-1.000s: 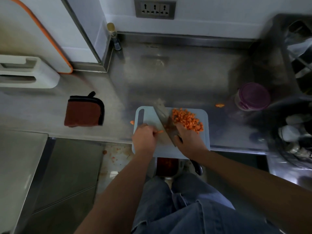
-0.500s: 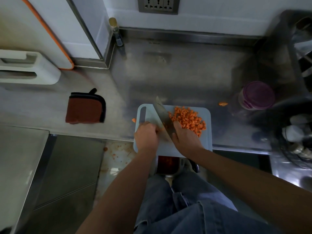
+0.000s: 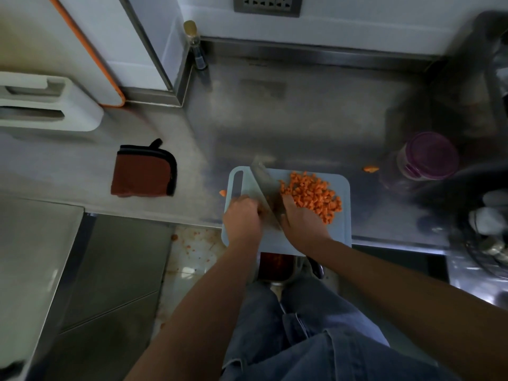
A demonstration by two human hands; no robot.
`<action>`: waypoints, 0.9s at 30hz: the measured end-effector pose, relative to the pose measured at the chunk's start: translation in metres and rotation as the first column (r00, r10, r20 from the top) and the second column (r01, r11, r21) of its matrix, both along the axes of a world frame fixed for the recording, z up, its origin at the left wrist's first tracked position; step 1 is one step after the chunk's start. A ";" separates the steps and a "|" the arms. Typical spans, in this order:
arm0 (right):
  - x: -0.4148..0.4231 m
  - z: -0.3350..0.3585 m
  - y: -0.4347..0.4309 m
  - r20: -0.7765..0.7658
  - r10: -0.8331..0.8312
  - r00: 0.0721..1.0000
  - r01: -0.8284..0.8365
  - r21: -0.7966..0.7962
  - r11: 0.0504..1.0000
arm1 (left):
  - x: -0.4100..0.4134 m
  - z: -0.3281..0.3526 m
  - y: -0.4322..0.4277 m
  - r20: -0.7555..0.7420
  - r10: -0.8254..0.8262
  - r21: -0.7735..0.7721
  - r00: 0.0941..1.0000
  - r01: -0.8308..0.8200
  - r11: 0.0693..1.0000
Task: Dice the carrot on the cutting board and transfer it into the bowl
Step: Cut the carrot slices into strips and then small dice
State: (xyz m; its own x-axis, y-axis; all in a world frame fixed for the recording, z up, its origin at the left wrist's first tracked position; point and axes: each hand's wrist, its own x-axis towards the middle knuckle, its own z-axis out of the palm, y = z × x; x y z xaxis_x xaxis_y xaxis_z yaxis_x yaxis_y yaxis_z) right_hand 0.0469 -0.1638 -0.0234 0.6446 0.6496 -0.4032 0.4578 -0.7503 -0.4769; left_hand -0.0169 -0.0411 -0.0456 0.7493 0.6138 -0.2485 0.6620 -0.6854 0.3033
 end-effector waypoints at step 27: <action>0.006 0.002 -0.026 -0.016 0.004 1.000 -0.003 0.056 0.998 | -0.046 0.011 -0.011 0.075 0.174 -0.109 0.982 -0.166 0.980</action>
State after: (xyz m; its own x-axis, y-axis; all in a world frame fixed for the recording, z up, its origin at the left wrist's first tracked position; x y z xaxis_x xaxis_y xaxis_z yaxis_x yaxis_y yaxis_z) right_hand 0.0531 -0.1902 -0.0215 0.6357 0.6739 -0.3764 0.4522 -0.7203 -0.5259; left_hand -0.0627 -0.0519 -0.0348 0.6570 0.7086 -0.2573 0.7354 -0.5274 0.4254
